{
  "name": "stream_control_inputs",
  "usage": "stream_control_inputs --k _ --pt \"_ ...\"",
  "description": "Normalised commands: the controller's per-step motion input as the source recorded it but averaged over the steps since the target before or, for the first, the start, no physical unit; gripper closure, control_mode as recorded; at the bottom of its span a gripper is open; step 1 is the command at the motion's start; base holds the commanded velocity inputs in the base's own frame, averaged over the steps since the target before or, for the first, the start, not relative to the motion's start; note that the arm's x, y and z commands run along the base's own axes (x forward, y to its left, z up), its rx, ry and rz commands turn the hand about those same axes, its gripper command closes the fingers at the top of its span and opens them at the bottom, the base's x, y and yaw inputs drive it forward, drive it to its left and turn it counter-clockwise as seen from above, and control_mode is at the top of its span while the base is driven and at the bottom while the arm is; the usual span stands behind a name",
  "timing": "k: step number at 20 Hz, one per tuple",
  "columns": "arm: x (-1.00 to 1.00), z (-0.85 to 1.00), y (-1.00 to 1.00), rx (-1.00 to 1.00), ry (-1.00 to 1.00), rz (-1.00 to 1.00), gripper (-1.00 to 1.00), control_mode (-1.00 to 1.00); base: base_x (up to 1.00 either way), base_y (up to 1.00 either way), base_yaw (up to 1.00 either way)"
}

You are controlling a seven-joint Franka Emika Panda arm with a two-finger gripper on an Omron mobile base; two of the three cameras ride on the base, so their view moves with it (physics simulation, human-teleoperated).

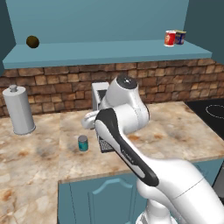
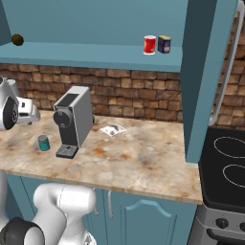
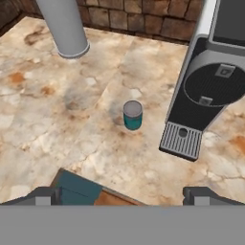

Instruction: Pick the cans from the counter and place them in their designated side in the cabinet.

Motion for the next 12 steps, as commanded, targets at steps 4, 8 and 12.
stream_control_inputs --k 4,8,12 --pt "0.24 -0.2 0.09 0.0 -0.01 0.02 -1.0 -1.0 0.0 0.0 0.0" --pt "0.17 -0.15 0.07 -0.02 0.0 0.0 -1.0 -1.0 0.0 0.0 0.0" --pt "0.14 -0.12 0.03 -0.01 0.0 -0.05 -1.0 -1.0 0.0 0.0 0.0"
